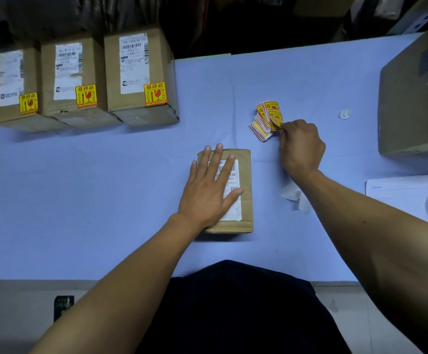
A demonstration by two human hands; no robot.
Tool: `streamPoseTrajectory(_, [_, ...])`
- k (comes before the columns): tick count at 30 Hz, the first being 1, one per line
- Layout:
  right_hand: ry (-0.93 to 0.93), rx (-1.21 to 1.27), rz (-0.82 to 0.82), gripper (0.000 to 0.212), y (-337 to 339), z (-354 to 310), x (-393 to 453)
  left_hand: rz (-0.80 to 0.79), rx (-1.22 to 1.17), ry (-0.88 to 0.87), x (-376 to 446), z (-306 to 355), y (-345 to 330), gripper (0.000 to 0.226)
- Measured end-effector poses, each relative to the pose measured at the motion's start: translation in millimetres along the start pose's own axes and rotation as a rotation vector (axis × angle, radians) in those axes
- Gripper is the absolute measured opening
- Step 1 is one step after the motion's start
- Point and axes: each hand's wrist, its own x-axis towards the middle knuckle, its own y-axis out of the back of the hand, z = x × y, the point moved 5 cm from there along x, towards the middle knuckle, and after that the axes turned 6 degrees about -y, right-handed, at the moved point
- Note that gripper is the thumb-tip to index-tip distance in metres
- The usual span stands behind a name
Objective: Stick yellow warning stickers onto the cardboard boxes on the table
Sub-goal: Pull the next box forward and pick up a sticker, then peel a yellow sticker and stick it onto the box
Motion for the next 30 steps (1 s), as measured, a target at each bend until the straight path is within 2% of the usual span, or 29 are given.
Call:
streamPoseTrajectory(6, [-0.016,0.085,-0.024,0.025,8,-3,-6,-0.052,-0.042,0.035,-2,2,5,0.075])
streamPoseTrajectory(12, [-0.075,0.185,-0.216,0.023,-1,-4,-12,-0.088,-0.062,0.046,-3,5,13,0.073])
streamPoseTrajectory(18, [-0.139,0.314,-0.084,0.027,20,0,-24,-0.104,-0.003,0.047,-2,7,19,0.073])
streamPoseTrajectory(23, [-0.22,0.47,-0.024,0.017,41,-6,-43,0.046,-0.055,0.019,4,13,34,0.064])
streamPoseTrajectory(28, [-0.171,0.697,-0.127,0.01,47,-35,-68,0.2,-0.404,0.032,17,30,50,0.057])
streamPoseTrajectory(30, [-0.164,0.805,-0.16,0.01,50,-49,-76,0.237,-0.505,0.044,20,38,58,0.046])
